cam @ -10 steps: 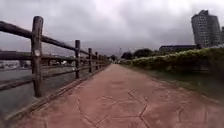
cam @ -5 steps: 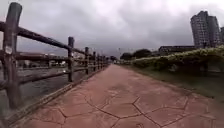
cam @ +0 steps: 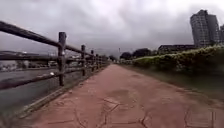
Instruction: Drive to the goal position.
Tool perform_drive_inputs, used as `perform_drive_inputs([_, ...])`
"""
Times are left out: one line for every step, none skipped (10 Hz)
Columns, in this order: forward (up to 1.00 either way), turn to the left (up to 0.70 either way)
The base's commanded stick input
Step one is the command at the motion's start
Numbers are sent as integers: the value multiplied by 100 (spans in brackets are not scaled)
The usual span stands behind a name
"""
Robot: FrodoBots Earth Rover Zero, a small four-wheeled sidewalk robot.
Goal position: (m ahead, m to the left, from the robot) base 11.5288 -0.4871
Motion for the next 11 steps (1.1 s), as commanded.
perform_drive_inputs([100,0])
perform_drive_inputs([100,0])
perform_drive_inputs([100,0])
perform_drive_inputs([100,0])
perform_drive_inputs([100,0])
perform_drive_inputs([100,0])
perform_drive_inputs([100,0])
perform_drive_inputs([100,0])
perform_drive_inputs([100,0])
perform_drive_inputs([100,0])
perform_drive_inputs([100,0])
